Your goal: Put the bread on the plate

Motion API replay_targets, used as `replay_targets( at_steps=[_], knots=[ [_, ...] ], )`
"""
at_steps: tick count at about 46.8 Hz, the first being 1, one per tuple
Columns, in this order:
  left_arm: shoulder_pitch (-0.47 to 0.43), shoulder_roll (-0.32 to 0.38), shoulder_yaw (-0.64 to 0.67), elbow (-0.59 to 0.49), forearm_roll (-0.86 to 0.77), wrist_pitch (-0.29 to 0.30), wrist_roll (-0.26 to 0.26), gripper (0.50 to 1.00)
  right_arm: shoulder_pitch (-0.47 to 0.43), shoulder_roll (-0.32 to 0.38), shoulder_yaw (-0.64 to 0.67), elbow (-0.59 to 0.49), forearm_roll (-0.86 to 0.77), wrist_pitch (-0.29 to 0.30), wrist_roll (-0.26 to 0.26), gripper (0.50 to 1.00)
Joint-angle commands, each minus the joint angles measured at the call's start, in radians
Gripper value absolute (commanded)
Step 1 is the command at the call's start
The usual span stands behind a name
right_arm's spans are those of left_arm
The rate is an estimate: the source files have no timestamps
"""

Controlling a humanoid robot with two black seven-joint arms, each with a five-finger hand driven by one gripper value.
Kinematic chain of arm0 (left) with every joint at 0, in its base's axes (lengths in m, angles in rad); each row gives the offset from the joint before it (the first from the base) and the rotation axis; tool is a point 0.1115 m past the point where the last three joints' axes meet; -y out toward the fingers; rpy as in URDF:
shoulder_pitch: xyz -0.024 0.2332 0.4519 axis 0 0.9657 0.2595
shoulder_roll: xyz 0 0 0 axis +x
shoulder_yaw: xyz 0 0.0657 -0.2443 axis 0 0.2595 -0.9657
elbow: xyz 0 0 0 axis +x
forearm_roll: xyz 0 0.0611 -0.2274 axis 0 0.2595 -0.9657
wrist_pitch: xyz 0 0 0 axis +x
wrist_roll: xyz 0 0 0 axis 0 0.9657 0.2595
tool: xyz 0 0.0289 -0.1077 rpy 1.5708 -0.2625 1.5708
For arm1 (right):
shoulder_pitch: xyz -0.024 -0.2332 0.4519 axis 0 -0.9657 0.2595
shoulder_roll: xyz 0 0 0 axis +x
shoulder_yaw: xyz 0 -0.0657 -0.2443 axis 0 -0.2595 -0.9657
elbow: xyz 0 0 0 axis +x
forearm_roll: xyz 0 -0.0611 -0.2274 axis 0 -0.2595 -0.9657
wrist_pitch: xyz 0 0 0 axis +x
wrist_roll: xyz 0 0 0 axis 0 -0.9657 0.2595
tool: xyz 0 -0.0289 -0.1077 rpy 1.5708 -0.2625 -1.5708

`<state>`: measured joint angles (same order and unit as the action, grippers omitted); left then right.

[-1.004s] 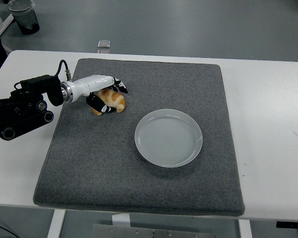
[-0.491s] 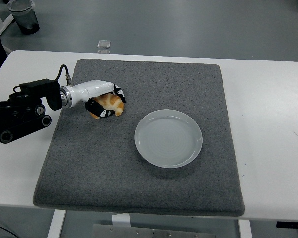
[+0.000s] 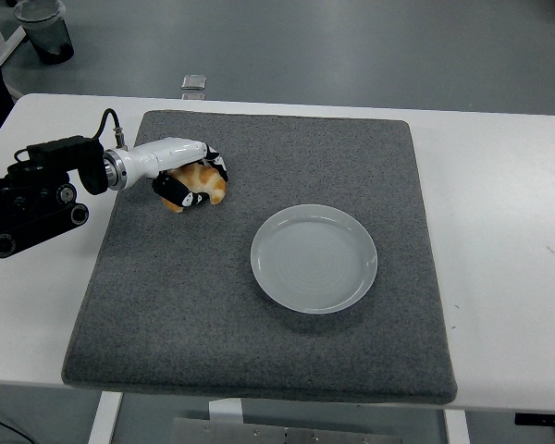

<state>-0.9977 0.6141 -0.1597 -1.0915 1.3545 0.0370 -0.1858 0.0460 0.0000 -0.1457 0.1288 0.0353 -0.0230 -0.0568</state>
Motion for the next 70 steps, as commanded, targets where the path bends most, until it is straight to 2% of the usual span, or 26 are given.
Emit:
replay_targets(
  at_steps=[1,11,19,26,32,45,59,70],
  knots=[
    [-0.024,0.022,0.005,-0.025,0.0,-0.002,-0.001,0.5,0.0,0.0,0.0,0.0,0.0,0.0,0.0,0.93],
    [-0.084,0.079,0.011,-0.073,0.0,-0.025,-0.027,0.5,0.0,0.0,0.0,0.0,0.0,0.0,0.0,0.93],
    [-0.162,0.128,-0.003,-0.085,-0.015,-0.137,-0.037,0.5,0.0,0.0,0.0,0.0,0.0,0.0,0.0,0.93],
    [-0.226,0.153,-0.004,-0.091,-0.034,-0.166,-0.05,0.5,0.0,0.0,0.0,0.0,0.0,0.0,0.0,0.932],
    [-0.292,0.164,-0.004,-0.091,-0.075,-0.221,-0.055,0.5,0.0,0.0,0.0,-0.001,0.0,0.0,0.0,0.93],
    [-0.398,0.162,-0.006,-0.094,-0.117,-0.285,-0.055,0.5,0.0,0.0,0.0,-0.001,0.0,0.0,0.0,0.93],
    [-0.461,0.147,-0.006,-0.157,-0.118,-0.295,-0.055,0.5,0.0,0.0,0.0,0.0,0.0,0.0,0.0,0.93],
    [-0.492,0.066,-0.004,-0.214,-0.121,-0.295,-0.054,0.5,0.0,0.0,0.0,0.0,0.0,0.0,0.0,0.93]
  ],
)
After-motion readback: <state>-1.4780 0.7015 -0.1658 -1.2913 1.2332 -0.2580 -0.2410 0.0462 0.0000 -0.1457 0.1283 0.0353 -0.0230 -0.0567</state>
